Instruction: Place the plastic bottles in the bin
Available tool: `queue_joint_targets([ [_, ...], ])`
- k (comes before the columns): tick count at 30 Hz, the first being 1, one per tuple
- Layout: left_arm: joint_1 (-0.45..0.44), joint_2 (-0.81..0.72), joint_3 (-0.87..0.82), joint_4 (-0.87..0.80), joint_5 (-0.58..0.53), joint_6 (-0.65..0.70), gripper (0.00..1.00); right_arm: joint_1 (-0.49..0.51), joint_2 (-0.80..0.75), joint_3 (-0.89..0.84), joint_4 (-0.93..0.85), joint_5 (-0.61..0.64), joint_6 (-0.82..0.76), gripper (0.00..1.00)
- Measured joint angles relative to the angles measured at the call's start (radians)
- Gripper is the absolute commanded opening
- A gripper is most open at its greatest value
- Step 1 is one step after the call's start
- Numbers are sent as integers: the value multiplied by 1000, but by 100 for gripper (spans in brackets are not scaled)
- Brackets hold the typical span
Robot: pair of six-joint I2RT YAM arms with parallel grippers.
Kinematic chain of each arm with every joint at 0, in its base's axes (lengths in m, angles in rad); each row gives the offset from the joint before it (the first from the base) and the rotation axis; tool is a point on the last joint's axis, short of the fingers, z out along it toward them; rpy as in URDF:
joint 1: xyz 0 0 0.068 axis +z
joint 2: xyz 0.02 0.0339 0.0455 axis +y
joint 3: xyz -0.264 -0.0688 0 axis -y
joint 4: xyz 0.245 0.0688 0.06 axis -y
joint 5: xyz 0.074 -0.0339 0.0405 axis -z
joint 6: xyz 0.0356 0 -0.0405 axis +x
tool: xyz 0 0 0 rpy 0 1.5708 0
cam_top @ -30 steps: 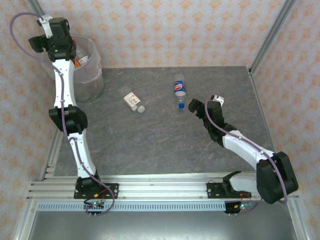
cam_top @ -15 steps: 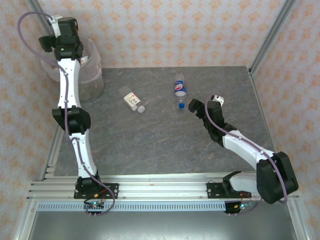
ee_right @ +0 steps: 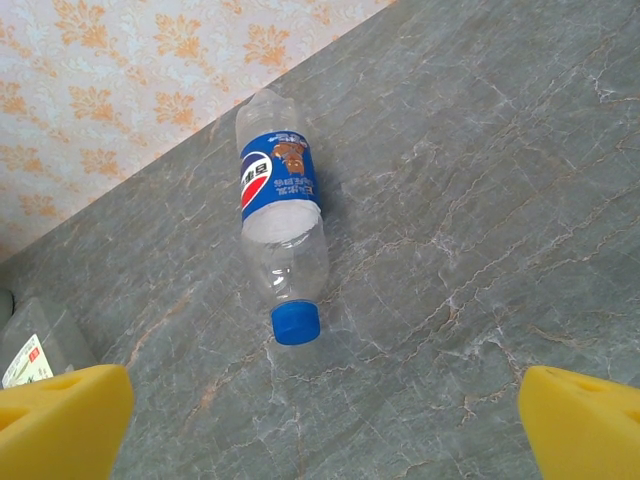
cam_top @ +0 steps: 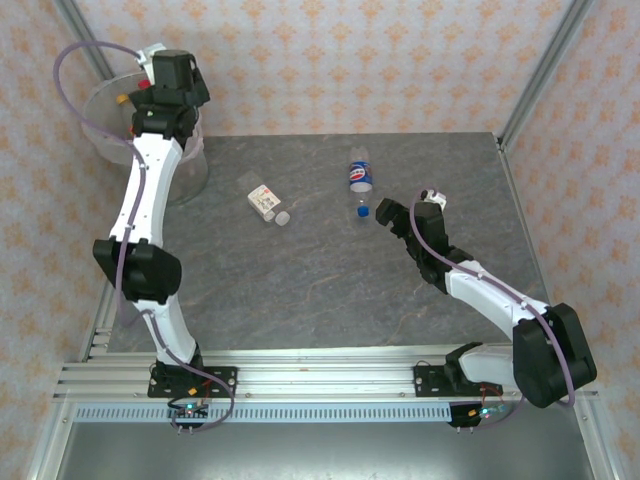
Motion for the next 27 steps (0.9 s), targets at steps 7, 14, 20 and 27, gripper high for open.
queue_joint_targets([
  [7,-67,-97,-272,77,40,-121,100,0,0,0,0,-8,-19,99],
  [14,-112,-215,-522,115,140,-224,100,0,0,-6,29,-42,-30,99],
  [20,-161,-282,-645,172,257,-337,100,0,2,-8,53,-65,-34,99],
  [27,-233,-226,-655,172,309,-406,100,-2,75,44,33,-193,-66,99],
])
